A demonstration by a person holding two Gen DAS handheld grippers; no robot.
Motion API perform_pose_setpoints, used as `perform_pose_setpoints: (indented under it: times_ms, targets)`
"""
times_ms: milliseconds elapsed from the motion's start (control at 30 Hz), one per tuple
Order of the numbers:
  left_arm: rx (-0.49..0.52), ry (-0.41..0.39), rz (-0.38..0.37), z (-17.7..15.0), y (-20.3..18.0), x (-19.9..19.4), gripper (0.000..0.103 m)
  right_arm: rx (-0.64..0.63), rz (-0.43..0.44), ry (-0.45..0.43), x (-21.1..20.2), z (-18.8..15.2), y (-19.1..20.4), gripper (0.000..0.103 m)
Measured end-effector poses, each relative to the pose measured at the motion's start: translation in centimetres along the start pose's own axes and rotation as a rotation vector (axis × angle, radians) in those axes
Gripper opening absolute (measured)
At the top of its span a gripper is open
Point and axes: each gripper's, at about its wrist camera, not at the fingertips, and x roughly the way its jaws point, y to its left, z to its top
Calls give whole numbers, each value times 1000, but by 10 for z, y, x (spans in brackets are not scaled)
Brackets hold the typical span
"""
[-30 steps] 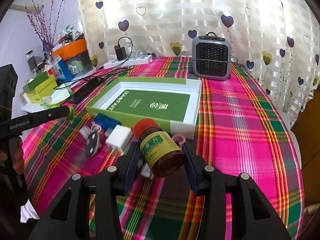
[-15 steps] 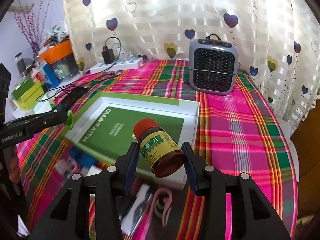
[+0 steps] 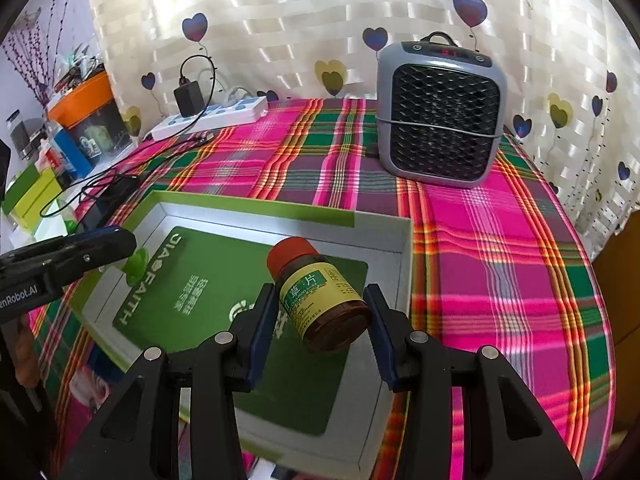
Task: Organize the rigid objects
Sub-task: 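Carry the bottle with the right tool while the left tool carries the spool into the green box, then release the spool in the box with the left tool while the right tool sets the bottle inside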
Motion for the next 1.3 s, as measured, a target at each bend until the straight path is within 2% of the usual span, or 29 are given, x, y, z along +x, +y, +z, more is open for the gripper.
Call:
perform_pose_setpoints:
  times_ms: [633,1133,1300]
  targets:
    - [25,64,35,-10,-5,21,33,-58,-36,20,14,4,10,46]
    - [17,53,64,-10,-2,18,36,-53,-32,18,16,2,11,46]
    - [17,40,63,-10,-3,13,40,-43,-23,11,14,2,10,53]
